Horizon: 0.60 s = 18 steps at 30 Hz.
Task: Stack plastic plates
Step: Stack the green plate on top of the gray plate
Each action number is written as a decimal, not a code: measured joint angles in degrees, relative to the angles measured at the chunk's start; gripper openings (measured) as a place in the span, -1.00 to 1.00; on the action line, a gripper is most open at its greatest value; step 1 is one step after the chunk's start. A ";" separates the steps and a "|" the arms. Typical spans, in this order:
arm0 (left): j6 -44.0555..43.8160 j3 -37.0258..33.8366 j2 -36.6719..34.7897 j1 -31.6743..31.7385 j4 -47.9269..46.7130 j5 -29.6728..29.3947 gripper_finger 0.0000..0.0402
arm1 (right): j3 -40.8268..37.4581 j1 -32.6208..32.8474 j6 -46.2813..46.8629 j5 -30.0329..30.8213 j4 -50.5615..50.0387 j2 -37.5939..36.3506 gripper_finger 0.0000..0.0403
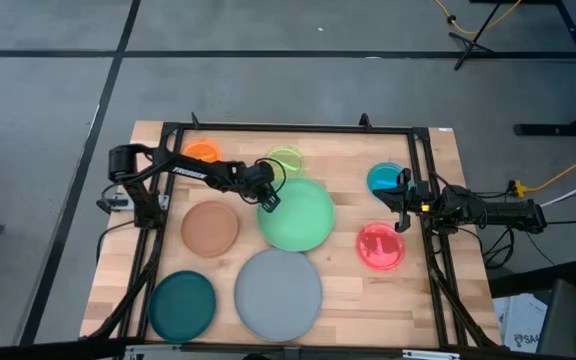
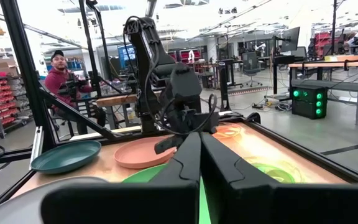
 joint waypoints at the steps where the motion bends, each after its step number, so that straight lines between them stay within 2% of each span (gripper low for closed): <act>1: -0.01 0.03 0.15 0.12 0.38 0.09 -0.83 | 0.00 0.01 0.01 0.02 -0.02 0.00 -0.97; 6: 0.90 0.05 0.25 0.19 2.96 0.30 -0.95 | 0.00 0.00 0.01 0.01 -0.03 0.00 -0.97; 18: 3.93 0.43 -1.31 0.47 7.10 1.67 -0.96 | 0.00 0.00 0.00 -0.01 -0.07 0.00 -0.97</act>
